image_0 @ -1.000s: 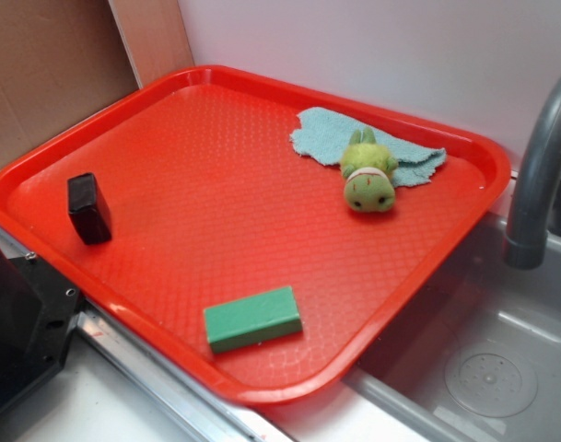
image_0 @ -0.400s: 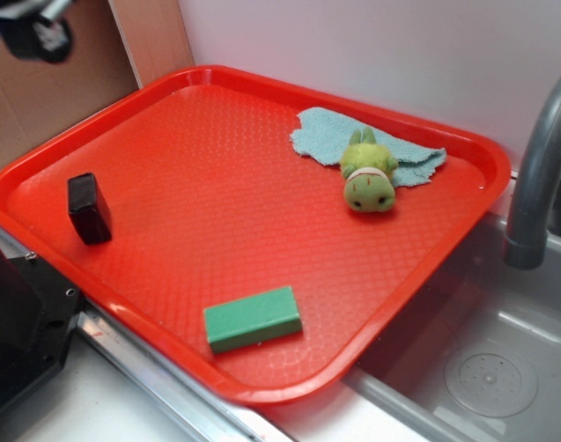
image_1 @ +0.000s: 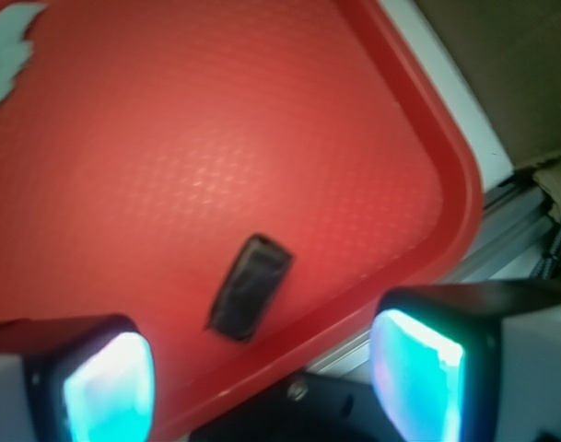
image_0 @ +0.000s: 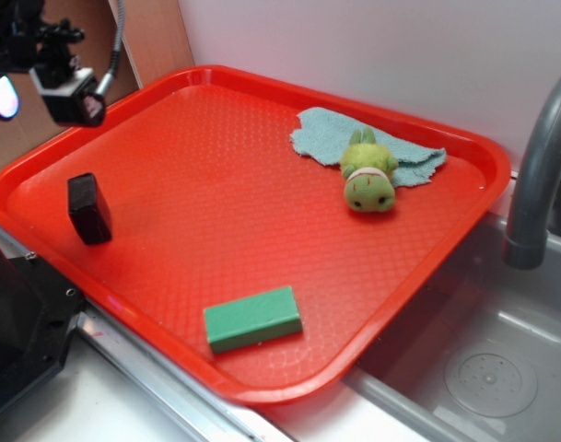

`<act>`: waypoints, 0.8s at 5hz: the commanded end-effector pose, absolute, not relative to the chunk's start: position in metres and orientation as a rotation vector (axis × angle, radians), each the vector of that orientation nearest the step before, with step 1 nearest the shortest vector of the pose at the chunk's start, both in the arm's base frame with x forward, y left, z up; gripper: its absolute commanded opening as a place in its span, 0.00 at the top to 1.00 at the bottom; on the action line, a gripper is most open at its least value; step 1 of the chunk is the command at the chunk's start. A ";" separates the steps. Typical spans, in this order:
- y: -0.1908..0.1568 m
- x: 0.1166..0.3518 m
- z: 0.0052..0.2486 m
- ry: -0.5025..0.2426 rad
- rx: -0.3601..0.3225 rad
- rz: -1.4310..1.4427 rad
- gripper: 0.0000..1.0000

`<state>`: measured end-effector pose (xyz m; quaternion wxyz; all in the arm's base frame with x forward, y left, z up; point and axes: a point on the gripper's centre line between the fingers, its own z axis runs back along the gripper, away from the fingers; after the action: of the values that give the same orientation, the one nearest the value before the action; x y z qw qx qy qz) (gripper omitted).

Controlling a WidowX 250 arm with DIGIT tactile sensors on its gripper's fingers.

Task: Grab the black box.

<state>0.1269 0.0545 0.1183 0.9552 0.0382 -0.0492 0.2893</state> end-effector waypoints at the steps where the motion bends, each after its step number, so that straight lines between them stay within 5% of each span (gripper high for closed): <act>1: 0.078 0.118 0.088 -0.117 0.066 0.556 0.00; 4: 0.076 0.134 0.036 -0.061 -0.015 0.703 0.00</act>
<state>0.1349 0.0715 0.0340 0.9395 -0.0090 -0.0242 0.3416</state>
